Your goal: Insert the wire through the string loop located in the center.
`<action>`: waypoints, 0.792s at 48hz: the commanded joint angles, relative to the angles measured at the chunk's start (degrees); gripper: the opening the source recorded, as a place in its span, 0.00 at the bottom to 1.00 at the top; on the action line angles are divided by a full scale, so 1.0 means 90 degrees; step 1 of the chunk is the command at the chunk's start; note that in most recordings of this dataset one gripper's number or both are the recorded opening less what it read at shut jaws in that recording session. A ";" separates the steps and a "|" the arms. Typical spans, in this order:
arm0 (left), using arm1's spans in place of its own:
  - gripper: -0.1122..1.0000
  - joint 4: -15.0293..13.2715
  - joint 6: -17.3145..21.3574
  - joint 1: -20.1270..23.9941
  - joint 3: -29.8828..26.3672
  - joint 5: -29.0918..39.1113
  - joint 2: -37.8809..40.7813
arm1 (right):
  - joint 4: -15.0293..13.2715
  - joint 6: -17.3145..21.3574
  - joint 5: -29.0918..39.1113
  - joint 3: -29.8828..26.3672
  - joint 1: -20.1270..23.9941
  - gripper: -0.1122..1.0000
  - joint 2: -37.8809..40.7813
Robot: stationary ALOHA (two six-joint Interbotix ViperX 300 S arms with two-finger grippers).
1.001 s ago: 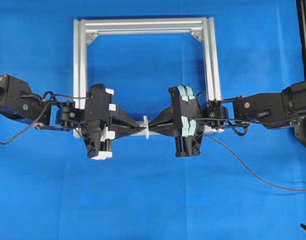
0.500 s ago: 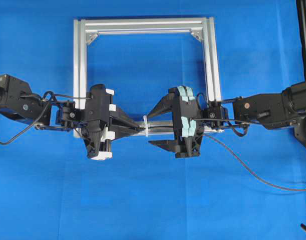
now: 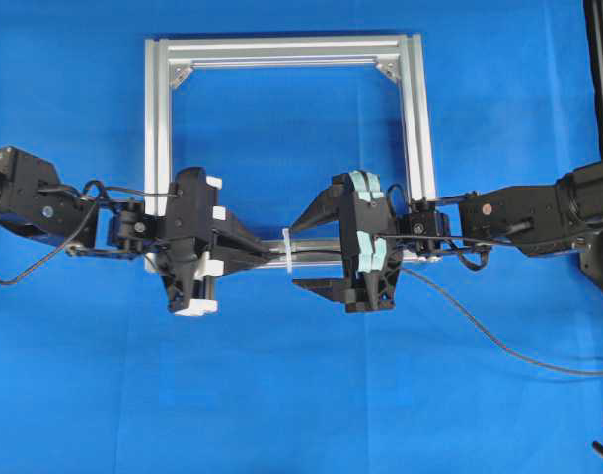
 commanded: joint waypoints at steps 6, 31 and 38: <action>0.18 0.0010 0.0010 -0.0010 0.0488 -0.0020 -0.0654 | 0.0010 -0.0020 -0.0020 -0.0059 0.0000 0.95 -0.0186; 0.18 0.0010 0.0000 -0.0020 0.2373 0.0000 -0.2344 | -0.0020 -0.0039 0.0049 -0.0049 0.0010 0.95 -0.0195; 0.18 0.0010 0.0000 -0.0010 0.2803 0.0117 -0.2900 | -0.0020 -0.0039 0.0049 -0.0049 0.0010 0.95 -0.0205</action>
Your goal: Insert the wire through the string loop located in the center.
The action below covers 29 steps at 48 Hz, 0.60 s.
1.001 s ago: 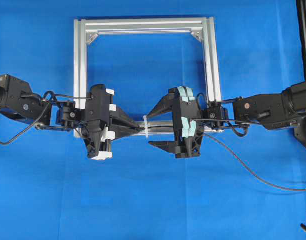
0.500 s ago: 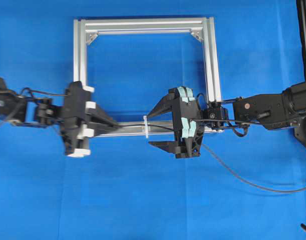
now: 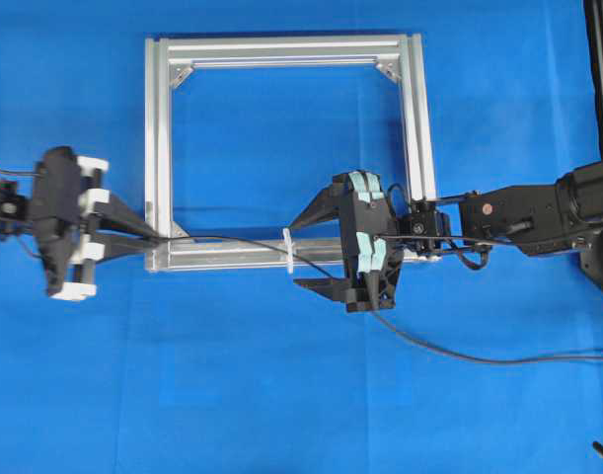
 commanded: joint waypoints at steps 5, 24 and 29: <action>0.18 0.0010 0.0000 -0.0010 0.0332 0.0225 -0.0693 | -0.0010 -0.0020 -0.0020 -0.0039 0.0010 0.95 -0.0205; 0.18 0.0039 0.0078 -0.0010 0.0645 0.0859 -0.1572 | -0.0020 -0.0049 0.0000 -0.0059 0.0010 0.95 -0.0215; 0.18 0.0029 0.0068 0.0000 0.0635 0.0850 -0.1553 | -0.0039 -0.0059 0.0000 -0.0068 0.0010 0.95 -0.0225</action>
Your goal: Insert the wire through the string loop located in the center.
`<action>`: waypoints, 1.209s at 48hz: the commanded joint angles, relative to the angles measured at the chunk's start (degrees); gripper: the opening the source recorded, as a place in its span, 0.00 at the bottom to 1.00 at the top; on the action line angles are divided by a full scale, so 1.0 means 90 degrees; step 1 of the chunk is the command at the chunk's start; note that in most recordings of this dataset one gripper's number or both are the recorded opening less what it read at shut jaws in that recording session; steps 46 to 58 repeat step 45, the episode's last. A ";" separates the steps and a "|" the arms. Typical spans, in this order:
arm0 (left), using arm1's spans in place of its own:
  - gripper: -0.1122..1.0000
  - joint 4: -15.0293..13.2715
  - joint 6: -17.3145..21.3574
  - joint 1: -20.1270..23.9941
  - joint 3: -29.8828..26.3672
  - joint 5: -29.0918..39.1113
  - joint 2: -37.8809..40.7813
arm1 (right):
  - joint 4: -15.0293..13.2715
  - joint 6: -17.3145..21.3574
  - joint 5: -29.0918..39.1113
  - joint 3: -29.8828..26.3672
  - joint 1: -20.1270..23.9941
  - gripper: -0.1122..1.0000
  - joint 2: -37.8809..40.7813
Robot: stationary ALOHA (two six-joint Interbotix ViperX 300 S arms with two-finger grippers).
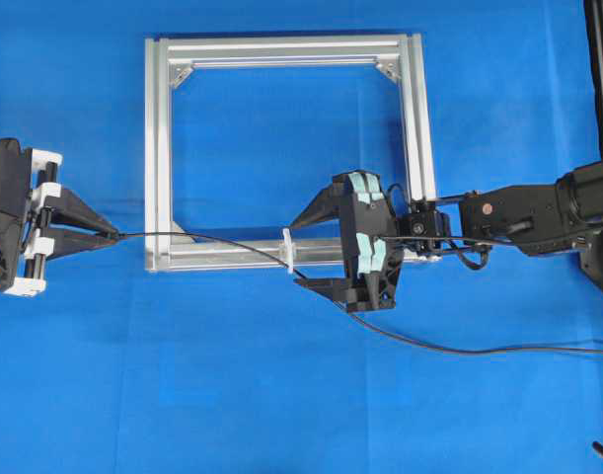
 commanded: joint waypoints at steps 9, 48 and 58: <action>0.18 0.0020 -0.0049 0.0000 -0.0146 0.0010 0.0010 | -0.0039 -0.0078 -0.0029 -0.0098 0.0010 0.95 -0.0215; 0.88 0.0010 -0.0059 0.0088 -0.0420 0.0479 0.0371 | -0.0020 -0.0078 0.0010 -0.0127 0.0010 0.95 -0.0312; 0.88 0.0010 -0.0059 0.0088 -0.0420 0.0479 0.0371 | -0.0020 -0.0078 0.0010 -0.0127 0.0010 0.95 -0.0312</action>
